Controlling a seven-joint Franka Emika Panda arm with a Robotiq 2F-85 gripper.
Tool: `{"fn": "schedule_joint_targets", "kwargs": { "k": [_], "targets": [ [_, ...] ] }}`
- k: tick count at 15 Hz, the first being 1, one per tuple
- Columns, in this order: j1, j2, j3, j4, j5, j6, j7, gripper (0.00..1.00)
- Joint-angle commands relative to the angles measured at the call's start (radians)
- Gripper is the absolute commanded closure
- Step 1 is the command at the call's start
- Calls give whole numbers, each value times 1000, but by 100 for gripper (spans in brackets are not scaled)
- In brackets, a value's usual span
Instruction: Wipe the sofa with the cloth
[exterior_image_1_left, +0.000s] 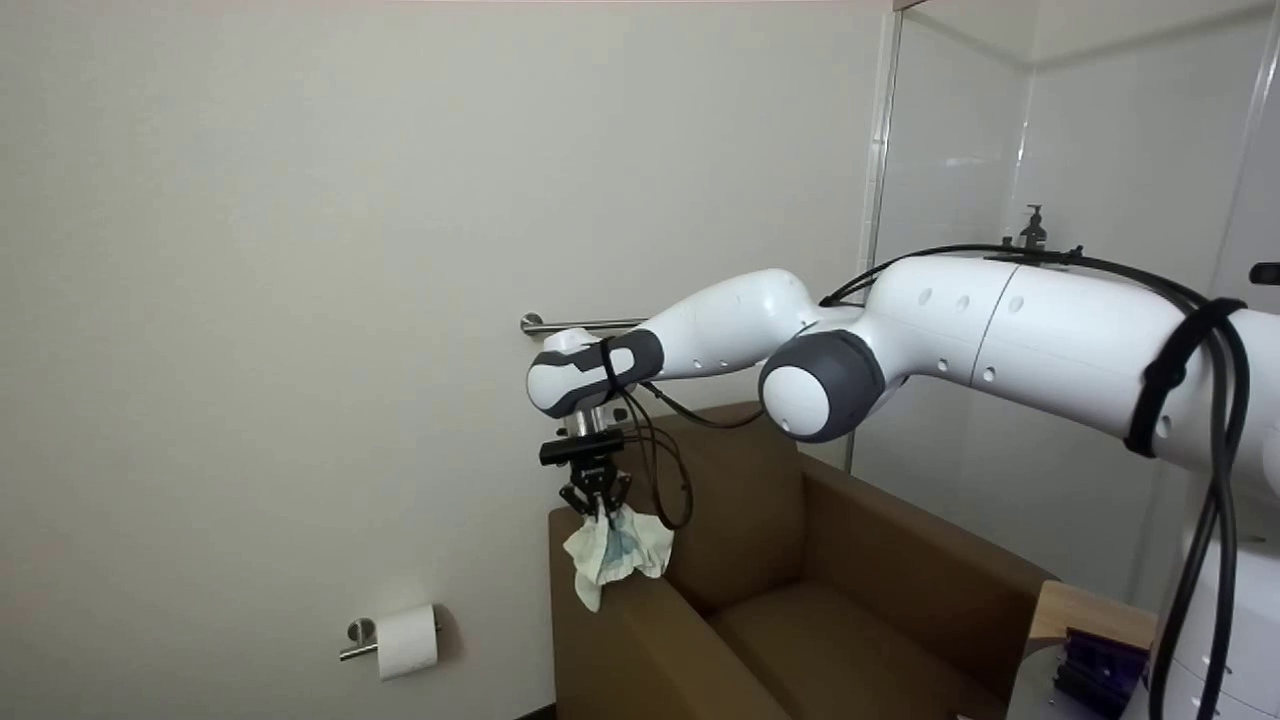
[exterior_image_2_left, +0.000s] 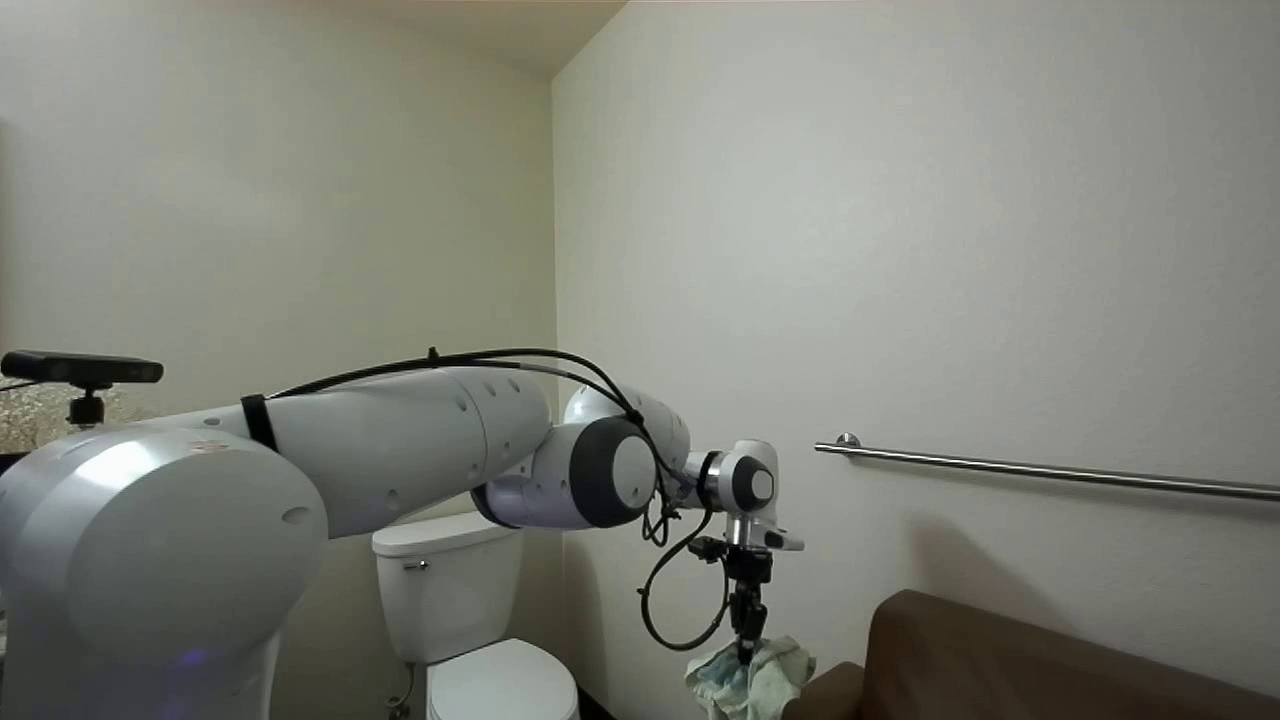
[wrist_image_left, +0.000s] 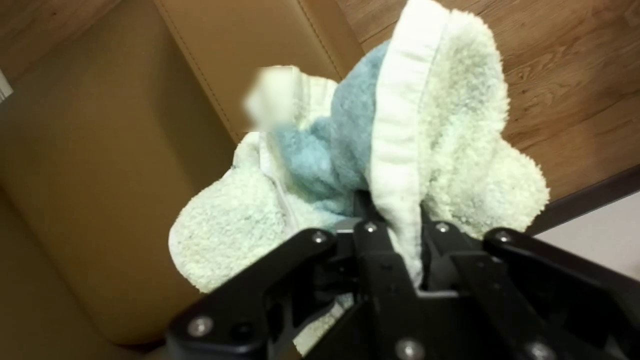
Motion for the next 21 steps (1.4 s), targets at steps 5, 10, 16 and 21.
{"fn": "schedule_joint_targets", "kwargs": {
  "k": [5, 10, 16, 21],
  "targets": [
    [26, -70, -31, -126, -7, -53, 55, 91],
    [-14, -34, 23, -248, 46, -129, -4, 91],
    [-65, 18, 38, -284, 73, 23, -29, 91],
    [-41, 54, 21, -197, 39, 92, -9, 92]
  ]
}}
